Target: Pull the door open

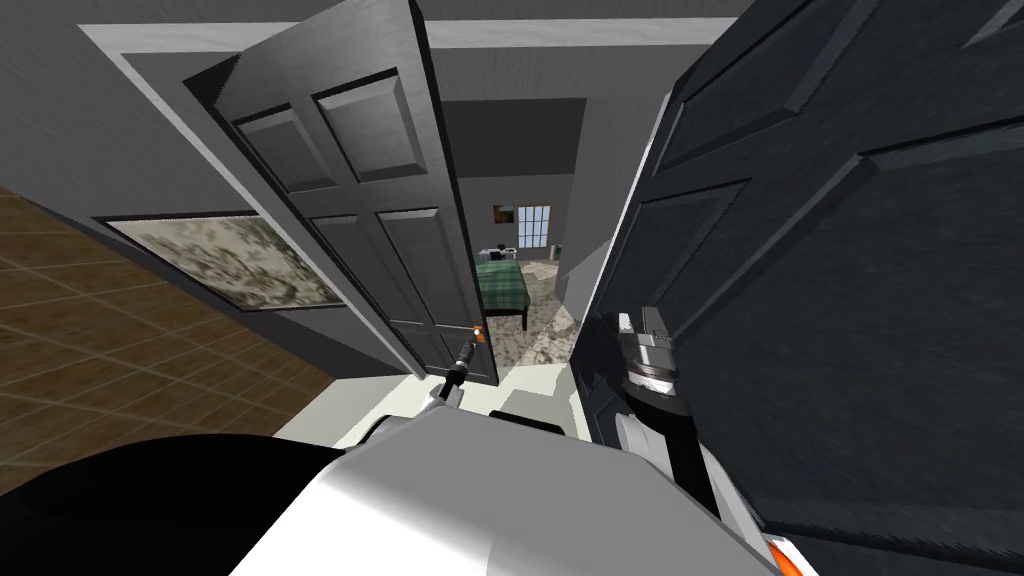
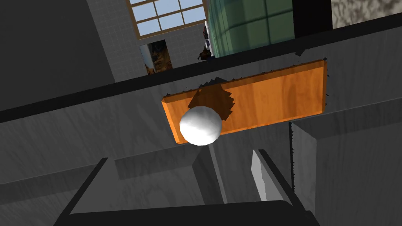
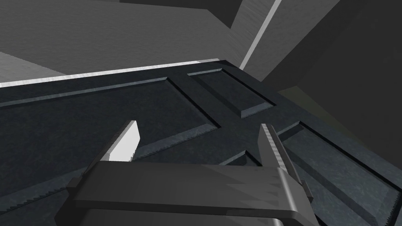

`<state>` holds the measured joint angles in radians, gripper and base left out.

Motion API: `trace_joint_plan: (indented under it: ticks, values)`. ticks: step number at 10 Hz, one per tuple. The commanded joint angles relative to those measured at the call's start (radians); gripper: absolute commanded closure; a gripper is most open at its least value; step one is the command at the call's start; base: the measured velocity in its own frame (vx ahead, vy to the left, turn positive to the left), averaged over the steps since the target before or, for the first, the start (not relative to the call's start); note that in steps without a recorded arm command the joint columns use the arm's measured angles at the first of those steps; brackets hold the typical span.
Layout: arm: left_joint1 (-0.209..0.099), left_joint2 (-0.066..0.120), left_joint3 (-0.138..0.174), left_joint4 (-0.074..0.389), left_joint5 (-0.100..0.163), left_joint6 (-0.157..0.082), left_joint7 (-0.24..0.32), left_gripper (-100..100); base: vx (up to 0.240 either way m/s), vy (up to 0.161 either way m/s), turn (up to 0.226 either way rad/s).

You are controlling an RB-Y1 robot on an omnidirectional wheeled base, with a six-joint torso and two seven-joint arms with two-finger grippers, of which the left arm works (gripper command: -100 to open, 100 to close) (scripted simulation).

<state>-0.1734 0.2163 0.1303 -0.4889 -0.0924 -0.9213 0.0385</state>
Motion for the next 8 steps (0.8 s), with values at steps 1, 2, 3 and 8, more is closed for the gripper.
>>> trace_joint_plan:
  ticks: [1,2,3,8]
  values:
    - [-0.005,-0.018,-0.004,-0.015,0.010,0.023,0.030,-100,-0.072,0.029,0.016]
    - [-0.010,-0.025,-0.005,-0.015,0.015,0.030,0.043,-100,-0.089,0.045,0.010]
    - [-0.010,-0.025,-0.005,-0.015,0.015,0.030,0.043,-100,-0.068,0.021,-0.004]
    - [-0.010,-0.037,-0.004,-0.027,0.041,0.053,0.110,-100,-0.080,0.032,-0.021]
